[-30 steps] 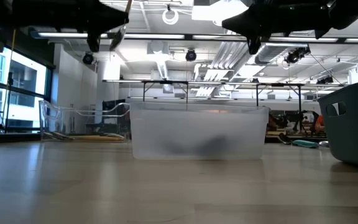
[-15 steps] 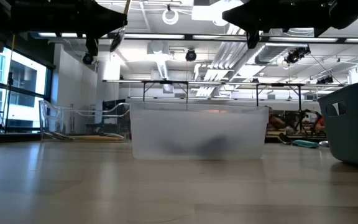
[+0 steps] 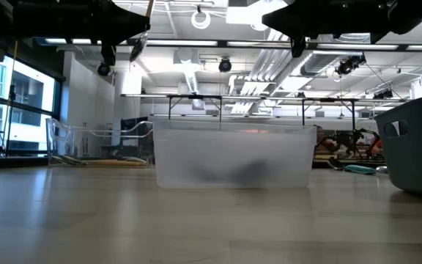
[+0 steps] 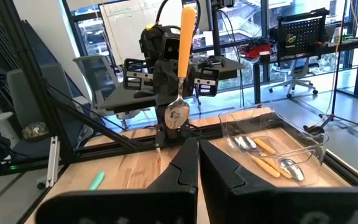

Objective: Sort silverware by color (type)
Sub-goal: Put the yellow spoon into the transparent bin

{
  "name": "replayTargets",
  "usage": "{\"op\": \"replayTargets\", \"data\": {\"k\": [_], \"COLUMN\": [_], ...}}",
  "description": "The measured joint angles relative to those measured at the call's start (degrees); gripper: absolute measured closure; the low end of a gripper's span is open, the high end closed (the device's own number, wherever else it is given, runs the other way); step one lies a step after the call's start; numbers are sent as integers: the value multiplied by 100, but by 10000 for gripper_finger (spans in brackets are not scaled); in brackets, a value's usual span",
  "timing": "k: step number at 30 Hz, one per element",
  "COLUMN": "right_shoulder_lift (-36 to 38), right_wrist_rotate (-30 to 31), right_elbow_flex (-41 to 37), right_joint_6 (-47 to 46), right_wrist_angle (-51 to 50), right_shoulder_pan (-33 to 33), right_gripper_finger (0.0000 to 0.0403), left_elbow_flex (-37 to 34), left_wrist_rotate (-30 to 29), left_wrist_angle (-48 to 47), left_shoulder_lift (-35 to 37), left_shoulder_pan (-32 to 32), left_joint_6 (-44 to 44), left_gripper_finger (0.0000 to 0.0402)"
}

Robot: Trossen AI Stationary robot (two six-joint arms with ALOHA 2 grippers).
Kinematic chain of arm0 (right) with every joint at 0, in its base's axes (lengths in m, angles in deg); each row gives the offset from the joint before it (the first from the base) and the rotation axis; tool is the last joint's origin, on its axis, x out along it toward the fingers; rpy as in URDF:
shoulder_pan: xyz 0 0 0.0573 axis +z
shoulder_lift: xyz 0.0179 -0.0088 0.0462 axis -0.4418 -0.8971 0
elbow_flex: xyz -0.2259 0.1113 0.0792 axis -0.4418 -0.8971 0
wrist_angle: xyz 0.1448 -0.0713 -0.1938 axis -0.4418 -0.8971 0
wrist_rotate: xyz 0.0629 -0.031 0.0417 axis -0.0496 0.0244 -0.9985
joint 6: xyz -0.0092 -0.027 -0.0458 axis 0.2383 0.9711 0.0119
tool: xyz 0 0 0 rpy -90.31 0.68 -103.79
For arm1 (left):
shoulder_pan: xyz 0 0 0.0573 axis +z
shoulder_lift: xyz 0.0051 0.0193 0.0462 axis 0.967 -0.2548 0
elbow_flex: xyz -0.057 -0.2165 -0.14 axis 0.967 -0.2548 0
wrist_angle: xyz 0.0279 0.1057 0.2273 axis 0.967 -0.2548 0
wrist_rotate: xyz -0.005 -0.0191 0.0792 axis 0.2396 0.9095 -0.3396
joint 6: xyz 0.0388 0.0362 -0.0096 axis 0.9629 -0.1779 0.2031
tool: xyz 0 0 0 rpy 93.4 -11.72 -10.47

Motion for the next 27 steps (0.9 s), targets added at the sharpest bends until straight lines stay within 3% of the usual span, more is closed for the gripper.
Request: {"op": "replayTargets", "data": {"k": [6,9,19,27], "right_shoulder_lift": [0,0,0,0], "right_wrist_rotate": [0,0,0,0], "right_elbow_flex": [0,0,0,0], "right_joint_6": [20,19,-32,-88], "right_wrist_angle": [0,0,-27,-193], "right_shoulder_pan": [0,0,0,0], "right_gripper_finger": [403,403,403,403], "left_elbow_flex": [9,273,2698,4022], "left_wrist_rotate": [-158,-441,-456,-353], "left_wrist_angle": [-16,-504,-5071,-7318], "left_shoulder_lift": [0,0,-649,-1615], "left_shoulder_pan": [17,185,1986,3480], "left_joint_6": [61,194,1756,3117], "left_gripper_finger": [390,390,390,390]}}
